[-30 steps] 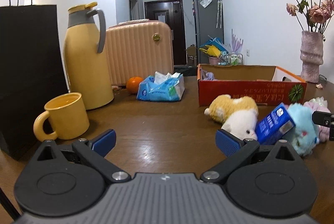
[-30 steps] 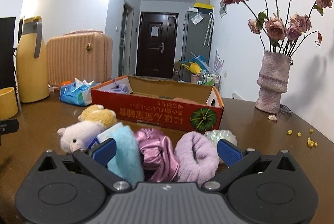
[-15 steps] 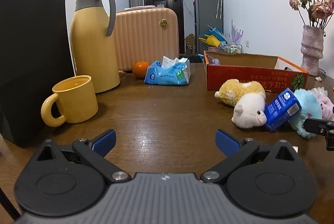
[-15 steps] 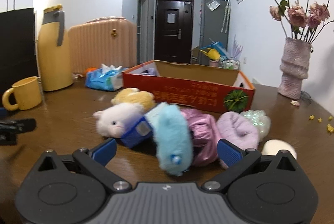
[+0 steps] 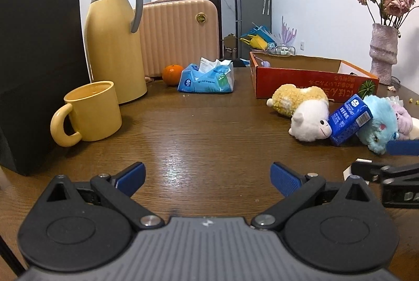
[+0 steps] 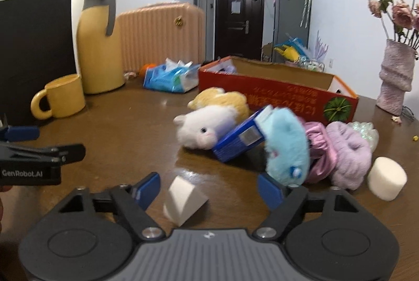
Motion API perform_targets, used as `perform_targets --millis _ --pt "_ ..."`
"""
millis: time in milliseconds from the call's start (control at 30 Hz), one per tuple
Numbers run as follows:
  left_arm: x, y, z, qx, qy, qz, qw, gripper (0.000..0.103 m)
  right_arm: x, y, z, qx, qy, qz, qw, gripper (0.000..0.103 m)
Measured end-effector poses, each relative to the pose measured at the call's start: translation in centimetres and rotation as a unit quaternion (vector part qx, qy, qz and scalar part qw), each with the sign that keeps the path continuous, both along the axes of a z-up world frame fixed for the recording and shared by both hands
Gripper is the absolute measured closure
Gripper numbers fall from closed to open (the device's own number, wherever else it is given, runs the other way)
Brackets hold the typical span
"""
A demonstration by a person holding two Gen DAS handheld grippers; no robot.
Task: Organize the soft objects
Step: 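Grasp the white foam wedge with the right gripper and lift it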
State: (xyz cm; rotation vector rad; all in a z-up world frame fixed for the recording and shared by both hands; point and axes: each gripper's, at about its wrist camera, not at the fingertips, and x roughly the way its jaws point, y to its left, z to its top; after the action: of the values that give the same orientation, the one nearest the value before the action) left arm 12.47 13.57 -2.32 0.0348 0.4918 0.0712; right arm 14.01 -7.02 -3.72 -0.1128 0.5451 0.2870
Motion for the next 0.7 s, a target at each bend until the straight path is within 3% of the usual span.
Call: perform_targets --millis 133,300,700 --pt "-0.1 0.1 -0.1 -0.004 0.005 -0.006 1.0000 0.000 0.7 1.0 -0.6 -0.006 0.027 0.001 1.000 0.043" --pt "0.1 -0.1 -0.4 -0.001 0.015 -0.014 0.9998 0.000 1.7 1.5 -1.1 0.004 0.057 0.006 0.998 0.072" --pt "0.2 -0.1 -0.5 0.000 0.019 -0.017 0.9997 0.000 1.7 1.4 -0.9 0.016 0.047 0.010 0.999 0.081"
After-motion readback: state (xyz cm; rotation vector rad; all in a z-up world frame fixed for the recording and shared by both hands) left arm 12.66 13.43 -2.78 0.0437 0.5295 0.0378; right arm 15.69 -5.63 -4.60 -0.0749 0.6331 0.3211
